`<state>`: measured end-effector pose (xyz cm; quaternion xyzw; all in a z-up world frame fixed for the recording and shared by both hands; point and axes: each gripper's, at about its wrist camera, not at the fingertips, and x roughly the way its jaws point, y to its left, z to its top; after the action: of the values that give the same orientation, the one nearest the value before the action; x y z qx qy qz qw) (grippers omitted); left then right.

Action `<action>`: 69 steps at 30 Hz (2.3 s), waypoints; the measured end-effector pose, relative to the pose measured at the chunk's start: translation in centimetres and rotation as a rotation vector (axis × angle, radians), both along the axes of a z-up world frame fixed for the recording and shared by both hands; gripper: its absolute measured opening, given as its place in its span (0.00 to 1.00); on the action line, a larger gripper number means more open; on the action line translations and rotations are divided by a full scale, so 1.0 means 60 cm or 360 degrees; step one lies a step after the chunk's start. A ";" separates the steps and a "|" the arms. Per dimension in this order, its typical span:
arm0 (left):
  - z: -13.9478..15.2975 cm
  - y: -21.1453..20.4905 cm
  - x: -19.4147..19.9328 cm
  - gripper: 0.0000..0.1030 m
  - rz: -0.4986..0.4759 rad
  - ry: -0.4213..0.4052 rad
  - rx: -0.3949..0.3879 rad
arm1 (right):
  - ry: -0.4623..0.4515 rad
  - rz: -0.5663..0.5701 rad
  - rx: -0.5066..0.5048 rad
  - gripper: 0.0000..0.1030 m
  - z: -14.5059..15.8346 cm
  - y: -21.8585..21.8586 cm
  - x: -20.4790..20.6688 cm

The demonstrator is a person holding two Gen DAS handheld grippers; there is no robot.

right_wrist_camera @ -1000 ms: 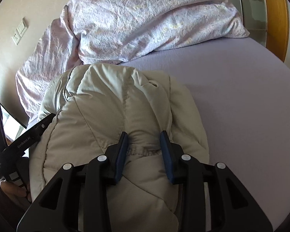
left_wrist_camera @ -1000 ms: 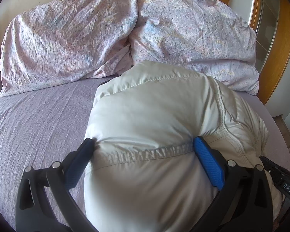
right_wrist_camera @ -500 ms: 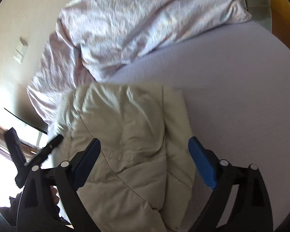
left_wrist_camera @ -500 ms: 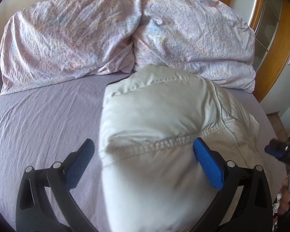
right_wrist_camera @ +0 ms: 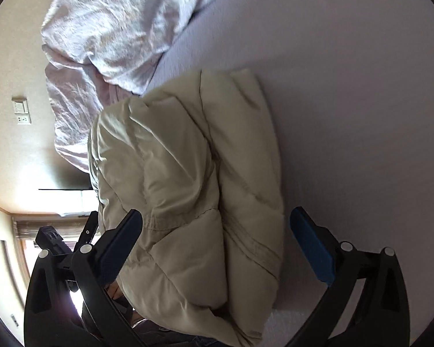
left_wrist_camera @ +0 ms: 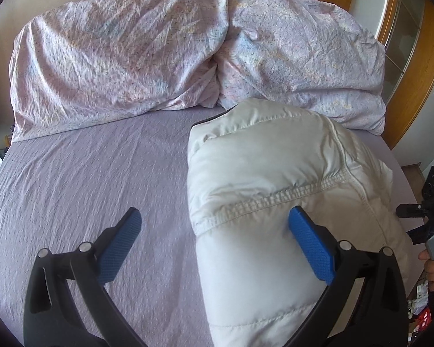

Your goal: Fold large clothes

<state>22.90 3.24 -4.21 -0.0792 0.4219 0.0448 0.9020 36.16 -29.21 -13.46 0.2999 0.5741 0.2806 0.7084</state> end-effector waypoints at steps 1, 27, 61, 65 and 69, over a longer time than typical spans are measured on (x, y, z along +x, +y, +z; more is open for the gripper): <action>0.000 0.002 -0.001 0.98 0.0002 0.0002 -0.0003 | 0.0016 0.0022 -0.0018 0.99 -0.003 0.008 0.002; -0.012 0.047 -0.005 0.98 -0.0040 0.0097 -0.0216 | -0.0099 0.0124 0.0213 0.73 -0.008 0.049 0.010; -0.068 0.094 0.072 0.77 -0.0181 0.0229 -0.0971 | -0.0170 0.0172 0.0374 0.58 -0.005 0.048 0.035; -0.047 0.126 0.092 0.76 -0.0129 0.0181 -0.0942 | -0.0186 0.0208 0.0416 0.56 0.006 0.078 0.061; -0.029 0.160 0.116 0.76 -0.0075 0.0144 -0.0911 | -0.0199 0.0242 0.0437 0.55 0.016 0.109 0.086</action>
<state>29.88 12.82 -5.95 -0.3185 0.4589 -0.0937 0.8241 41.31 -22.66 -12.47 0.3314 0.5062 0.4275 0.6717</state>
